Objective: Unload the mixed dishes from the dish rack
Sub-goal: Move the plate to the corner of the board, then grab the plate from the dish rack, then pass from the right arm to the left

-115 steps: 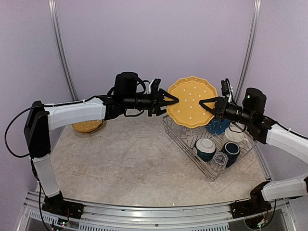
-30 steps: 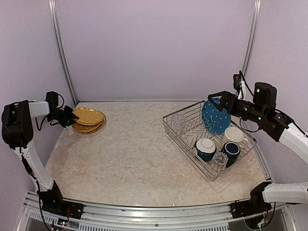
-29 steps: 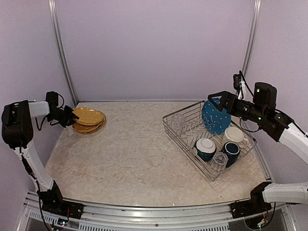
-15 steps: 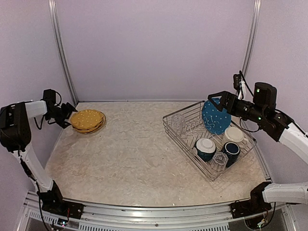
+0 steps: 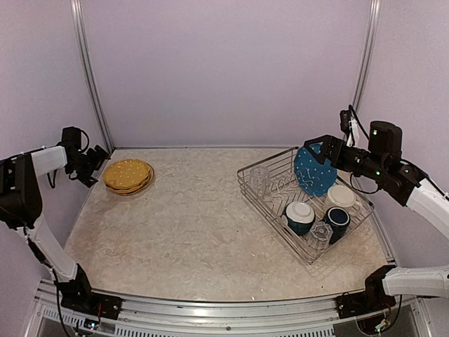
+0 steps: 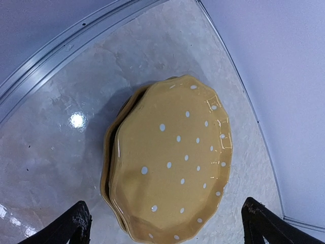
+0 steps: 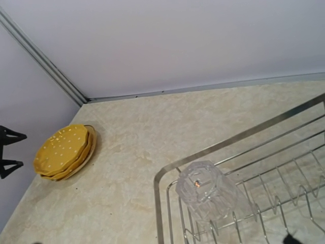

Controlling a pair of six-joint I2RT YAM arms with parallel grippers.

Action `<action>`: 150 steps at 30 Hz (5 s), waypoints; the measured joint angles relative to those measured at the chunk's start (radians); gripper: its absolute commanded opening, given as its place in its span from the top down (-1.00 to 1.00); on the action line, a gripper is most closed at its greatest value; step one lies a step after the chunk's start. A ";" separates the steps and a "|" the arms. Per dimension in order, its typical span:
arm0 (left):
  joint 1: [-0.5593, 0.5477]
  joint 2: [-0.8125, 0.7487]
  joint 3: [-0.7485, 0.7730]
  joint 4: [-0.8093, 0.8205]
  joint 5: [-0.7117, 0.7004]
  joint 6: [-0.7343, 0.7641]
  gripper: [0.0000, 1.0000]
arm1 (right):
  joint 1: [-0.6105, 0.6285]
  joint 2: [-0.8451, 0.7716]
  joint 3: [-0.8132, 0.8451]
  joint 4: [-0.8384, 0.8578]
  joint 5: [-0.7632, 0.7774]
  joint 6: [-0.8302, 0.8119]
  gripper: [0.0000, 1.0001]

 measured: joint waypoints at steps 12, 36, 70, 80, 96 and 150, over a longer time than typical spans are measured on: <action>-0.020 0.148 0.066 -0.010 -0.016 -0.019 -0.98 | -0.003 0.000 0.000 -0.007 0.010 -0.003 -1.00; -0.045 0.051 -0.018 -0.002 -0.015 -0.040 -0.98 | -0.028 0.062 0.104 -0.140 0.154 -0.122 -1.00; -0.708 -0.381 0.146 -0.214 0.187 0.547 -0.98 | -0.264 0.774 0.506 -0.406 0.279 -0.541 0.33; -0.708 -0.399 0.140 -0.203 0.186 0.555 -0.98 | -0.252 0.740 0.492 -0.425 0.237 -0.652 0.96; -0.684 -0.287 0.076 -0.113 0.297 0.356 -0.98 | -0.240 0.559 0.480 -0.470 0.301 -0.595 1.00; -1.036 0.242 0.360 0.476 0.324 -0.137 0.68 | -0.012 0.078 -0.188 0.412 -0.315 0.458 1.00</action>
